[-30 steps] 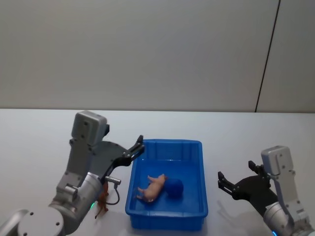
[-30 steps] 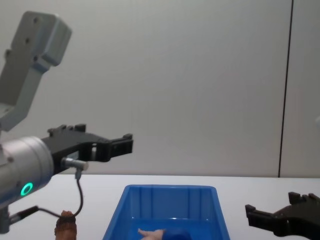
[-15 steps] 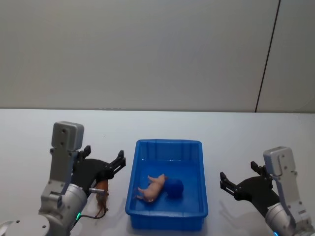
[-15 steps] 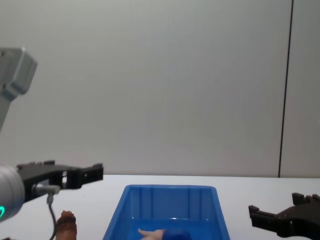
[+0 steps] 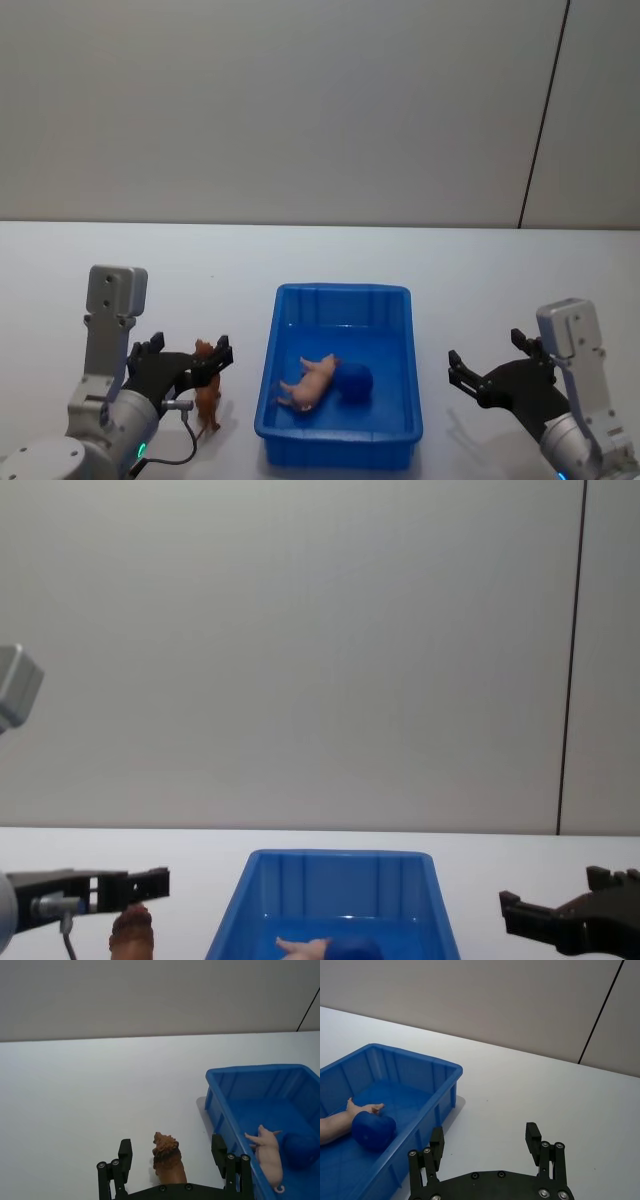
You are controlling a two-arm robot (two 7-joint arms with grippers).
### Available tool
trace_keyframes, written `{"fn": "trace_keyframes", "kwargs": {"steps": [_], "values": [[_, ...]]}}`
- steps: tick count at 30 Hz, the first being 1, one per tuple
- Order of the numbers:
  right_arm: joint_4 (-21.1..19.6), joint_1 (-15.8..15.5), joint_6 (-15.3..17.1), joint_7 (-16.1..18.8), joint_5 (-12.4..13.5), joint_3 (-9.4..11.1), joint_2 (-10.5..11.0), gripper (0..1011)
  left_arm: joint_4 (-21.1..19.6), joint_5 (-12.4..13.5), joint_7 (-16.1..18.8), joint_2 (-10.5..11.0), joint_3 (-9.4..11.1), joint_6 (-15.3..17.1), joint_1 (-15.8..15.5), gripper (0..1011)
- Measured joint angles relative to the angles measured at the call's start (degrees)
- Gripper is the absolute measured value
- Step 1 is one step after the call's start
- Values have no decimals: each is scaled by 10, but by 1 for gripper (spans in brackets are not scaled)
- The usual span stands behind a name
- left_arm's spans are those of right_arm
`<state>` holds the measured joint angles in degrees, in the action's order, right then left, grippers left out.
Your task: Pick up the two dolls from the table and place them into the box.
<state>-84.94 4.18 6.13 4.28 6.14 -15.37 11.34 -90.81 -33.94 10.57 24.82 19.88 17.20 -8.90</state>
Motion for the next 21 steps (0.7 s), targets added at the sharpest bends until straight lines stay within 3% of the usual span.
{"fn": "trace_keyframes", "kwargs": {"steps": [21], "values": [[-1,0,0,-1,0,0,0,1001,66,-38,-22,-22,-12,94,-46,1001]]}}
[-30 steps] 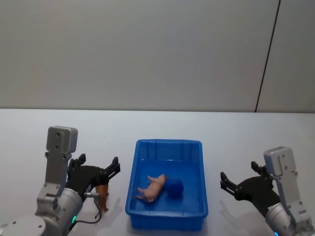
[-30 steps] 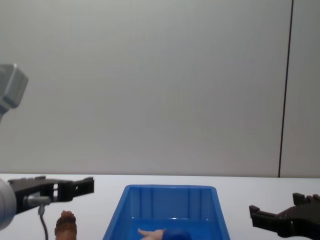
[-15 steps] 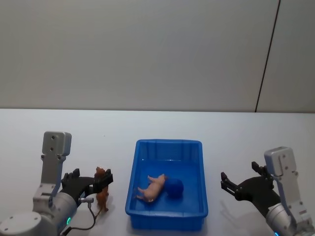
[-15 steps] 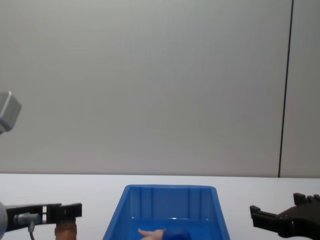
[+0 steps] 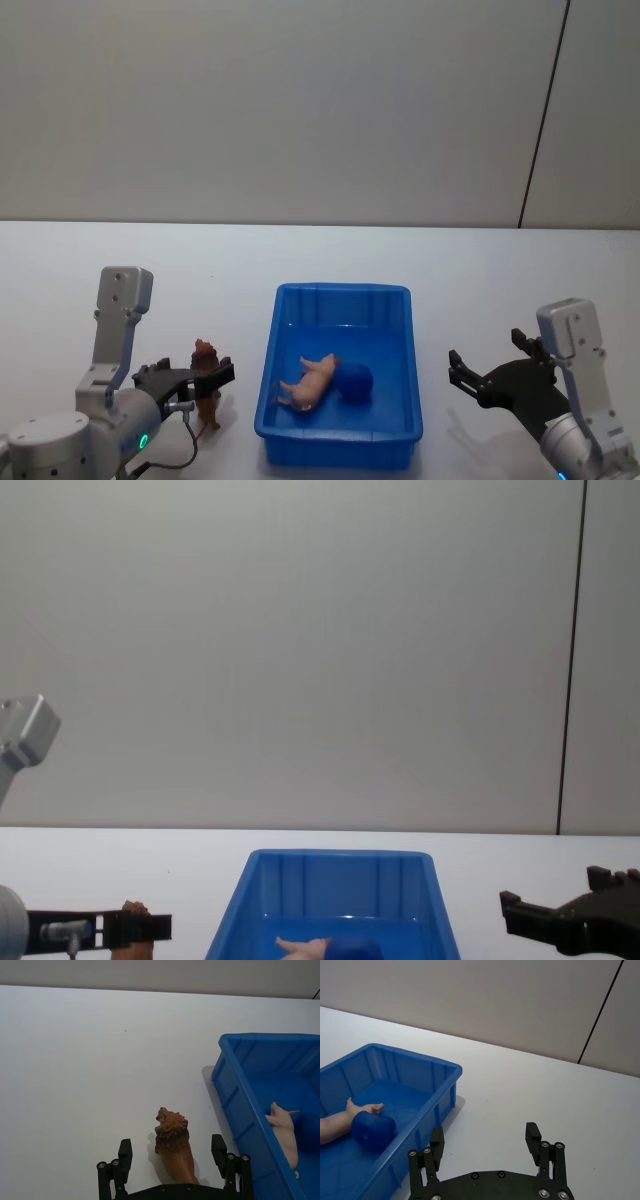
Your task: Pick up the two dolls from the table and place them into the box.
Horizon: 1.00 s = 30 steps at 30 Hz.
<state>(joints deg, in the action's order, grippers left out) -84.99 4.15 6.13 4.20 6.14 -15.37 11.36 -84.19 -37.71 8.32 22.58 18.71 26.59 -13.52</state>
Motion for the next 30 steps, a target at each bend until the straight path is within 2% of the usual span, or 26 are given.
{"fn": "trace_keyframes", "kwargs": {"steps": [7,10,18,19,22,24,28,30], "values": [[0,0,0,0,0,0,0,1001,19,-4,-9,-6,-1,14,-11,997],[0,0,0,0,0,0,0,1001,25,-5,-10,-9,-1,19,-13,932],[0,0,0,0,0,0,0,1001,34,-11,-3,-13,-1,33,-16,710],[0,0,0,0,0,0,0,1001,35,-12,0,-14,-1,36,-16,710],[0,0,0,0,0,0,0,1001,36,-15,4,-15,-1,41,-16,569],[0,0,0,0,0,0,0,1001,37,-16,7,-16,-1,44,-16,528],[0,0,0,0,0,0,0,1001,39,-18,10,-18,-1,49,-17,383],[0,0,0,0,0,0,0,1001,39,-18,12,-19,-1,51,-17,348]]}}
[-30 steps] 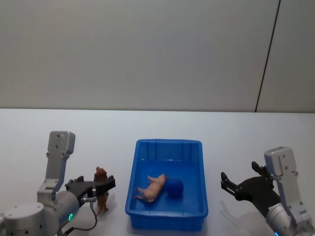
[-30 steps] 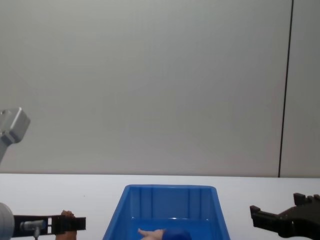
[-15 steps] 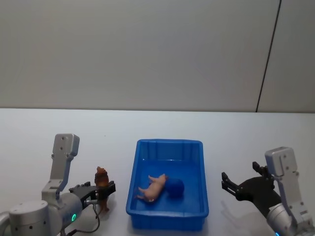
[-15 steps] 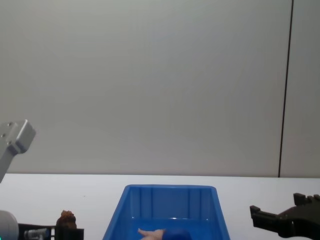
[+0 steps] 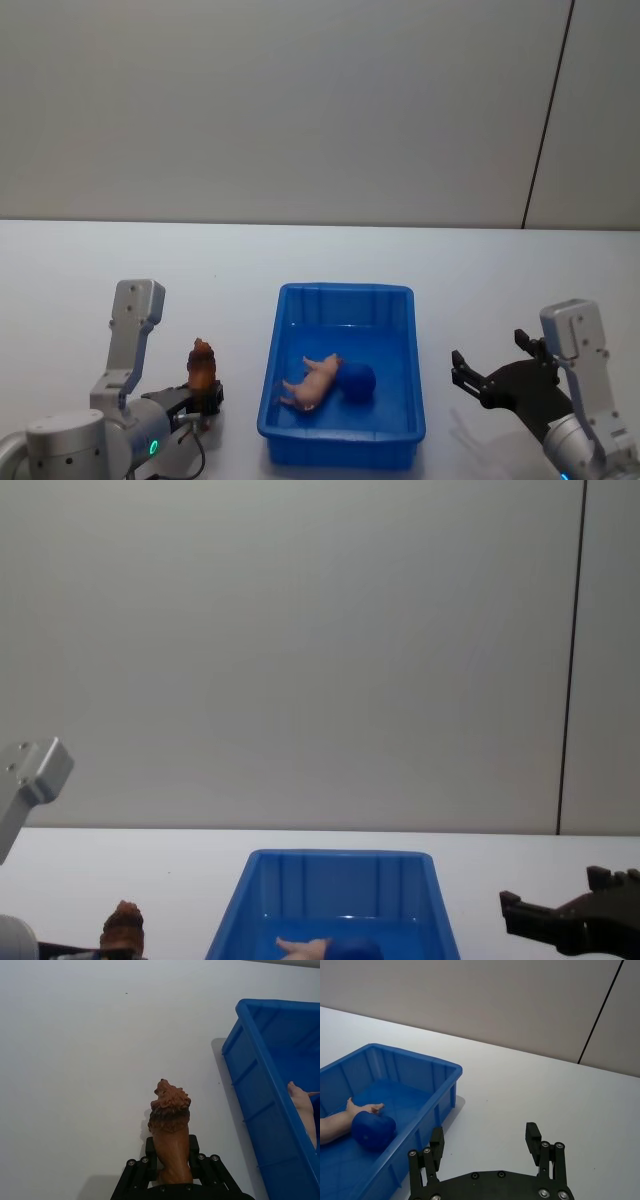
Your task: Pick up the two dolls from the table and place them into the box.
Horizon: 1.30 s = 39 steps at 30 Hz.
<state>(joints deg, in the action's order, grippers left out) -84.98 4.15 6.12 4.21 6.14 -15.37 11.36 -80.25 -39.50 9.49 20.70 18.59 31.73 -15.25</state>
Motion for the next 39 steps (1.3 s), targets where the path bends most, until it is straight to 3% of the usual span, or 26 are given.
{"fn": "trace_keyframes", "kwargs": {"steps": [7,20,30,39], "values": [[0,0,0,0,0,0,0,1001,-7,14,3,-1,2,8,-1,343],[0,0,0,0,0,0,0,1001,-50,73,-21,7,4,-7,-5,343],[0,0,0,0,0,0,0,1001,-75,125,-89,12,6,-45,-17,343],[0,0,0,0,0,0,0,1001,-74,150,-159,10,9,-82,-34,343]]}}
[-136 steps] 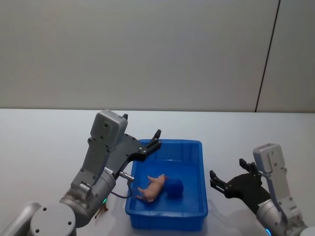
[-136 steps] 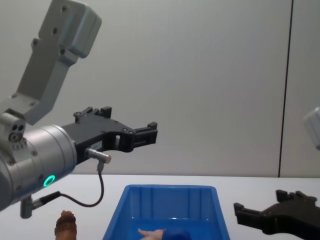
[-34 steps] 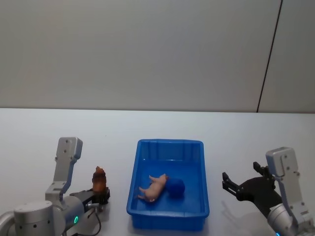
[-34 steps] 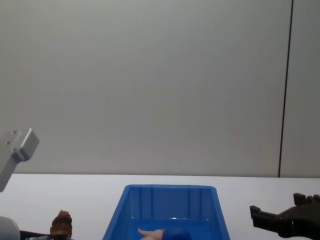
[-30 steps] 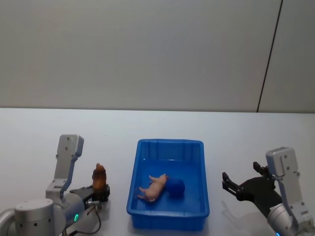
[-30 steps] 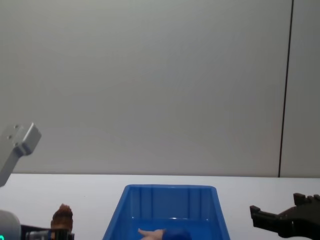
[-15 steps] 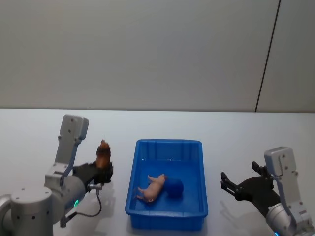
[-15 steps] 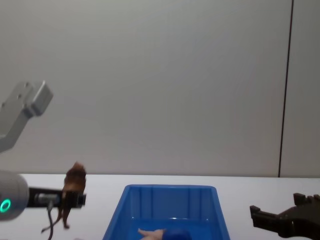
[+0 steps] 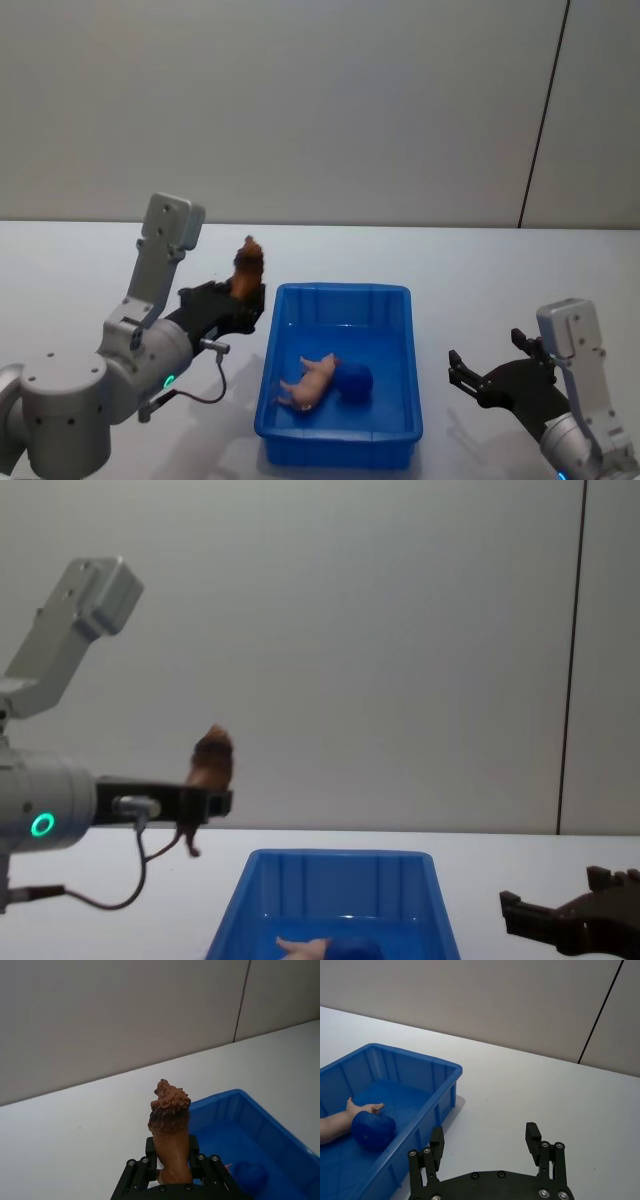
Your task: Pick up the two dolls from the table and place them into the box.
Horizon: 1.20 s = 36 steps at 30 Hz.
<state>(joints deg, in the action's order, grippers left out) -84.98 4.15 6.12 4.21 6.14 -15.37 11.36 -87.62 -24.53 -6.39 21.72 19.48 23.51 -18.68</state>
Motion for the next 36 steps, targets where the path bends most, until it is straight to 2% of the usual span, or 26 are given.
{"fn": "trace_keyframes", "kwargs": {"steps": [3,7,10,12,13,15,16,25,36], "values": [[0,0,0,0,0,0,0,1001,7,4,-26,-2,1,-14,-7,343],[0,0,0,0,0,0,0,1001,18,7,-62,-7,3,-32,-16,431],[0,0,0,0,0,0,0,1001,34,7,-99,-12,5,-51,-26,547],[0,0,0,0,0,0,0,1001,42,6,-113,-15,6,-58,-31,577],[0,0,0,0,0,0,0,1001,44,5,-120,-16,6,-61,-32,648],[0,0,0,0,0,0,0,1001,57,2,-140,-20,8,-72,-39,686],[0,0,0,0,0,0,0,1001,63,1,-151,-22,9,-78,-42,745],[0,0,0,0,0,0,0,1001,87,-4,-191,-31,13,-100,-55,985],[0,0,0,0,0,0,0,1001,102,-8,-217,-37,15,-113,-64,1001]]}}
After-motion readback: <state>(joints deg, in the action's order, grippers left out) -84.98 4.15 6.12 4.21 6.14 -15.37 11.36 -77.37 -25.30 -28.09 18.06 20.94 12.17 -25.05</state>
